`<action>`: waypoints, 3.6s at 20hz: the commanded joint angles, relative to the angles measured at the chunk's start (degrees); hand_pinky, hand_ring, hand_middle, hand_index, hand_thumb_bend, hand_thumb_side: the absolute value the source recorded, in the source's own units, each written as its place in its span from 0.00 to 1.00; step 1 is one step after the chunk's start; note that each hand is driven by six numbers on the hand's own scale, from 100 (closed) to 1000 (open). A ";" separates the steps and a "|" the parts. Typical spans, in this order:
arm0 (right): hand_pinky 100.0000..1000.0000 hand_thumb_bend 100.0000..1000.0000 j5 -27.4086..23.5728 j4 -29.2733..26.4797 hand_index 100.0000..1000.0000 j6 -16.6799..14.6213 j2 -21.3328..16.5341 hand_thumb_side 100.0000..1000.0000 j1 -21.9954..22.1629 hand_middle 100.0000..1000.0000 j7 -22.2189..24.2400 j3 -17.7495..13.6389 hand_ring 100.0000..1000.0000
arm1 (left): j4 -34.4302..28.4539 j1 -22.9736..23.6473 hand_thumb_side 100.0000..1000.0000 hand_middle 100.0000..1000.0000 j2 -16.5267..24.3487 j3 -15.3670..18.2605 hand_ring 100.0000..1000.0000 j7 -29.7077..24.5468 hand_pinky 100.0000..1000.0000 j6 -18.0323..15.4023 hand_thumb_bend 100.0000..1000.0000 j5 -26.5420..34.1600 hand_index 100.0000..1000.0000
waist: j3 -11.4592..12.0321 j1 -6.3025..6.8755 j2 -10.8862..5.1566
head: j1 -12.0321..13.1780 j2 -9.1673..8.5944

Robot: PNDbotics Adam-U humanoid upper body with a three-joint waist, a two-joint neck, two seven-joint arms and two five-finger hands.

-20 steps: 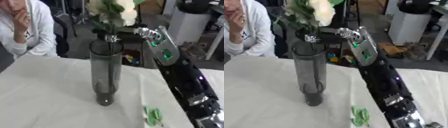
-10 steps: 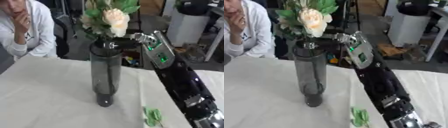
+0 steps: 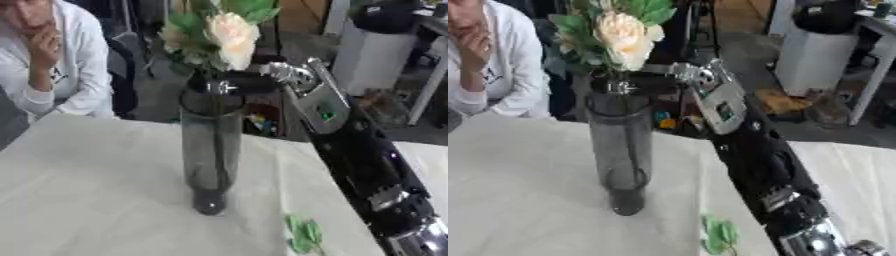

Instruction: Arrange flowers into the vase.

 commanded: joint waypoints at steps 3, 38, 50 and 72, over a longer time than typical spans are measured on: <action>0.94 0.30 0.04 -0.08 1.00 -5.59 -1.37 1.00 -2.02 1.00 4.96 -0.42 1.00 | -0.96 -0.43 1.00 0.85 0.83 0.03 0.85 -0.27 0.77 -0.03 0.00 0.12 0.95 | -0.05 0.35 -1.82 | 0.11 0.29; 0.94 0.29 -4.84 4.38 1.00 -9.24 -2.66 0.98 -3.90 1.00 4.96 1.07 1.00 | -0.96 0.12 1.00 0.83 1.41 0.00 0.85 -0.68 0.76 0.33 0.00 0.13 0.95 | -1.17 -0.27 -3.30 | 1.02 0.51; 0.94 0.28 -1.83 8.51 1.00 -13.15 -3.57 0.82 -4.31 1.00 4.96 2.40 1.00 | -0.96 0.18 1.00 0.83 1.68 0.04 0.85 -0.64 0.76 0.35 0.00 0.06 0.95 | -1.50 -0.47 -3.76 | 1.48 0.63; 0.94 0.30 -1.39 7.80 1.00 -14.73 -5.66 0.94 -2.94 1.00 4.96 2.30 1.00 | -0.96 0.39 1.00 0.83 1.54 0.01 0.85 -0.63 0.76 0.47 0.00 -0.06 0.95 | -2.08 0.04 -3.68 | 1.77 0.72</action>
